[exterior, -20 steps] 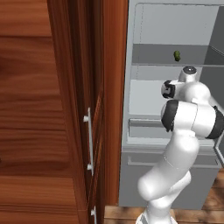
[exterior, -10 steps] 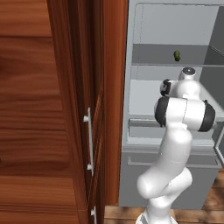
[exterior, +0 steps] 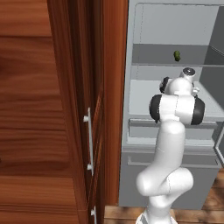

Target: Retrieve the bottle and the shaker from the cabinet and place them next to the mixing bowl on the counter. Then add garlic from the fridge to the mixing bowl.

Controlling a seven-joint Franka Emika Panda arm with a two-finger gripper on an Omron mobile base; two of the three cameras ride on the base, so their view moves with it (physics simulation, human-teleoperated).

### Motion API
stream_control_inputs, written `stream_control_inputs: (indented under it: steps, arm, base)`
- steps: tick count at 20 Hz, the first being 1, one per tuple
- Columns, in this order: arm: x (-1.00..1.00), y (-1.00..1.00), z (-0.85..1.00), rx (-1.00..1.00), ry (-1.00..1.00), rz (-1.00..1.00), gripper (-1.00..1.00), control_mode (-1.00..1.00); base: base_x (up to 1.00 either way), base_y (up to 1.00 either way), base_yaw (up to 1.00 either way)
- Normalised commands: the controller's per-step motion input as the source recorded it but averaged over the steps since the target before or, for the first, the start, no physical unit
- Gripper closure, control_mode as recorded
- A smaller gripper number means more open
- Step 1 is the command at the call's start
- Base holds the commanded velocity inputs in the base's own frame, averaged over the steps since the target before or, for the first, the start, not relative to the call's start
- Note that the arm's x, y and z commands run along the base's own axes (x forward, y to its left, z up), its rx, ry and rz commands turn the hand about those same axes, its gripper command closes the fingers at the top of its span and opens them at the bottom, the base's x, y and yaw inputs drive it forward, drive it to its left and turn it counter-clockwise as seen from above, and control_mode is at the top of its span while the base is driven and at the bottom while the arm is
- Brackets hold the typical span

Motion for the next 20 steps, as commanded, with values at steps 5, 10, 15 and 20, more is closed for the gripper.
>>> stream_control_inputs:
  steps: [5, 10, 15, 20]
  arm:
    - [0.1, 0.0, -0.15, 0.0, 0.02, 0.0, -1.0, -1.0]
    - [0.05, 0.0, -0.24, 0.0, 0.02, 0.0, -1.0, -1.0]
    - [0.18, 0.0, -0.27, 0.0, 0.02, 0.0, -1.0, -1.0]
    - [0.29, 0.0, -0.19, 0.0, 0.02, 0.0, -1.0, -1.0]
  base:
    - [0.0, 0.0, 0.0]
    - [0.0, 0.0, 0.0]
    - [0.0, 0.0, 0.0]
    - [0.0, 0.0, 0.0]
